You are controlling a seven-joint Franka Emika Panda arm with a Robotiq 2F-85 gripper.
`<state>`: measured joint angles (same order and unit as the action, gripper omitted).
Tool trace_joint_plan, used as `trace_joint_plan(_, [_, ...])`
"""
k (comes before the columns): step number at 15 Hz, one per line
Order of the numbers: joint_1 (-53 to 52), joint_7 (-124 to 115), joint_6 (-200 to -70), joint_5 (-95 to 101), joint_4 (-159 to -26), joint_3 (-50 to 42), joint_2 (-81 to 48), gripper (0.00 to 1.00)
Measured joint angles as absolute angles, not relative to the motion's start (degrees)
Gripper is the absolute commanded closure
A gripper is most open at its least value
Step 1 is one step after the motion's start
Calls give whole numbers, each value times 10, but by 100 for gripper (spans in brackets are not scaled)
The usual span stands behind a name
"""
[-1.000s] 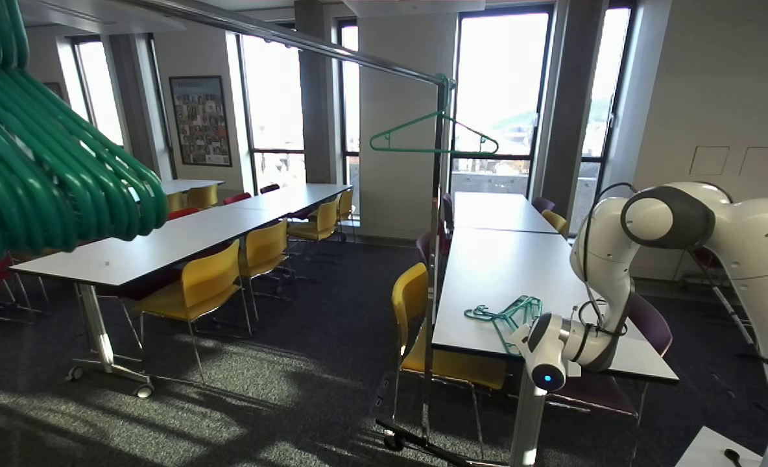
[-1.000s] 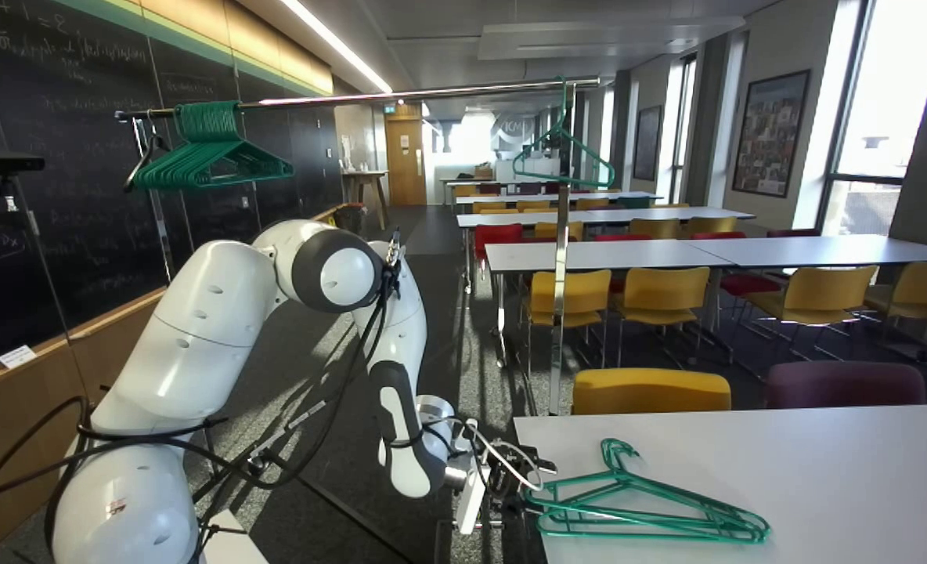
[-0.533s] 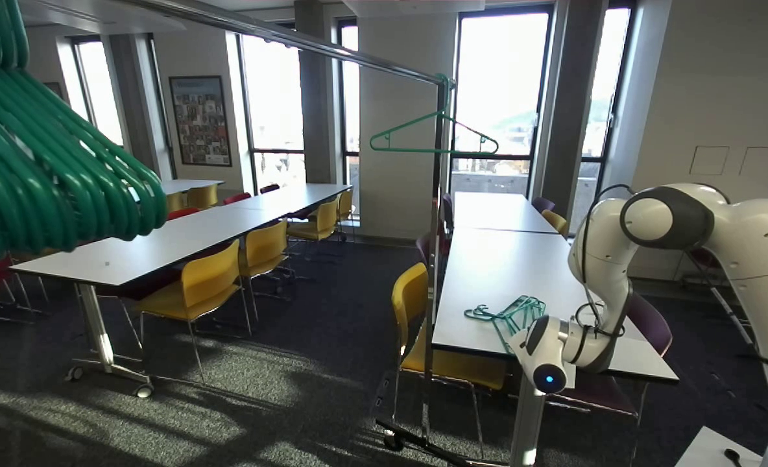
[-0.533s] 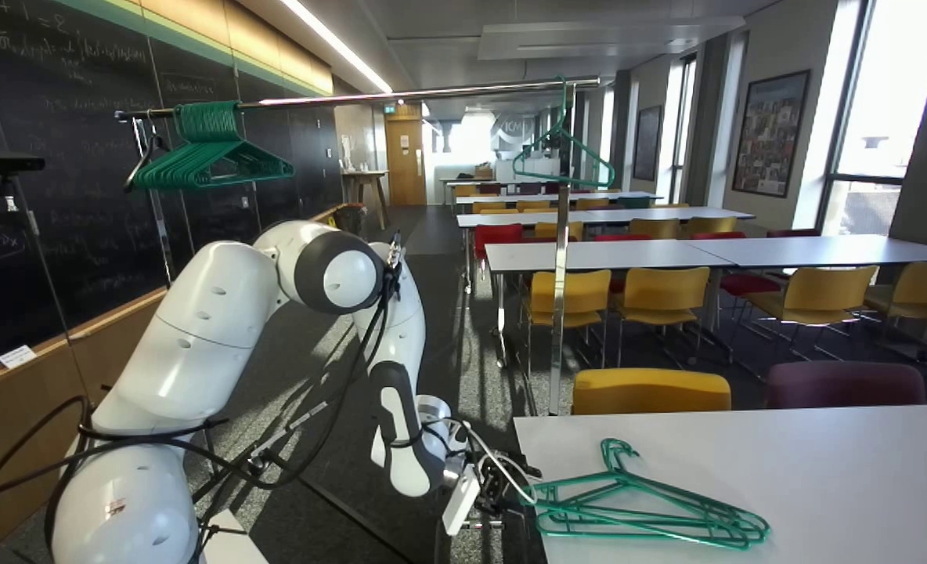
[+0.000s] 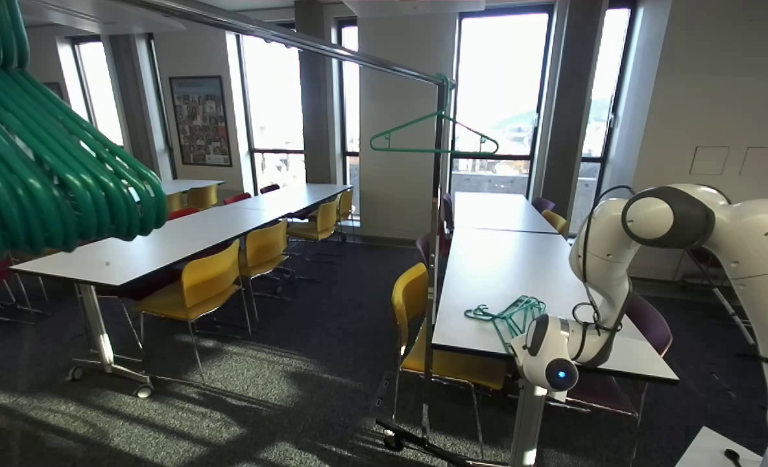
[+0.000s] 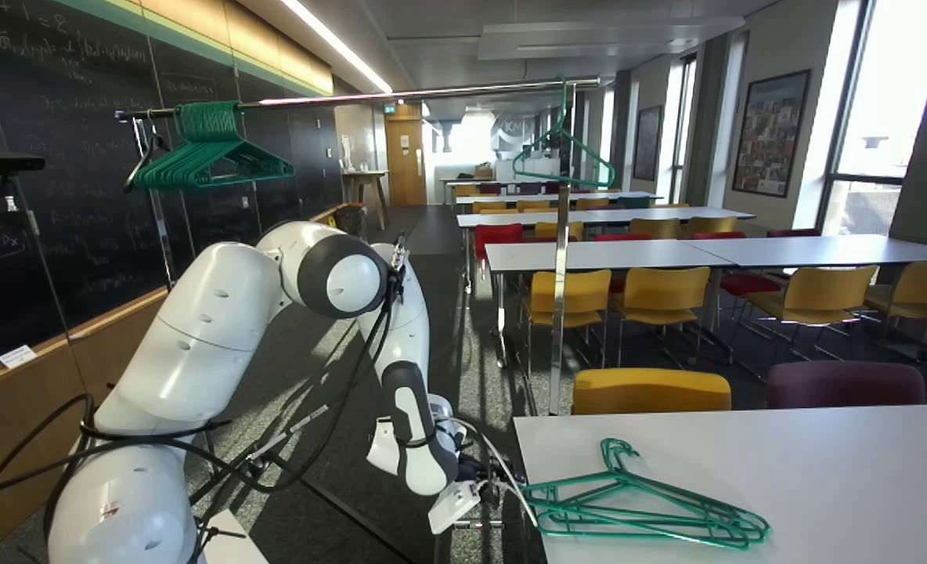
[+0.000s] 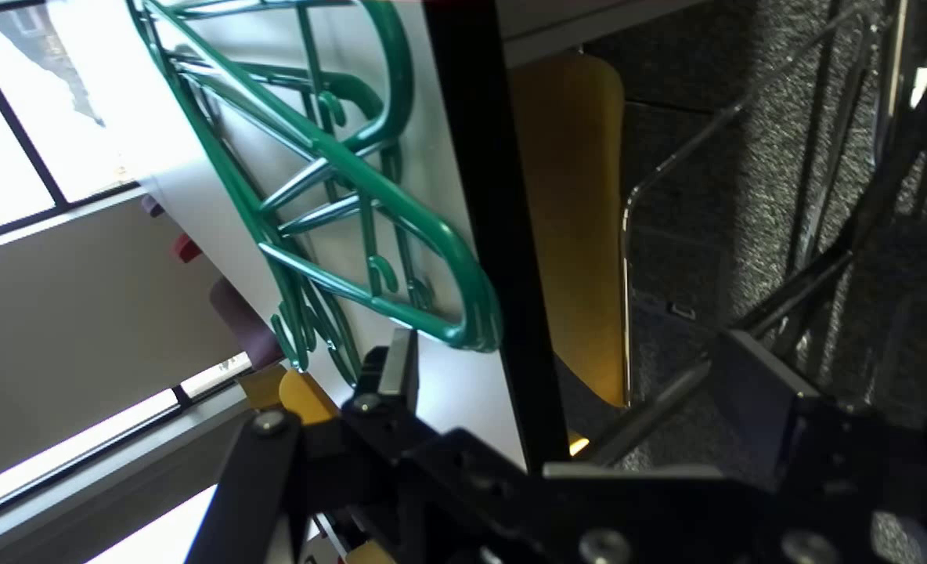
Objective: Put one hanger on the table
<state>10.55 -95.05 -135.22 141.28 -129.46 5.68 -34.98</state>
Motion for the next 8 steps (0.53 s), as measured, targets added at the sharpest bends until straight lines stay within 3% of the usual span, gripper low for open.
trace_joint_plan(8, [145,-956,-1651,1346,-1241,77,-347,0])
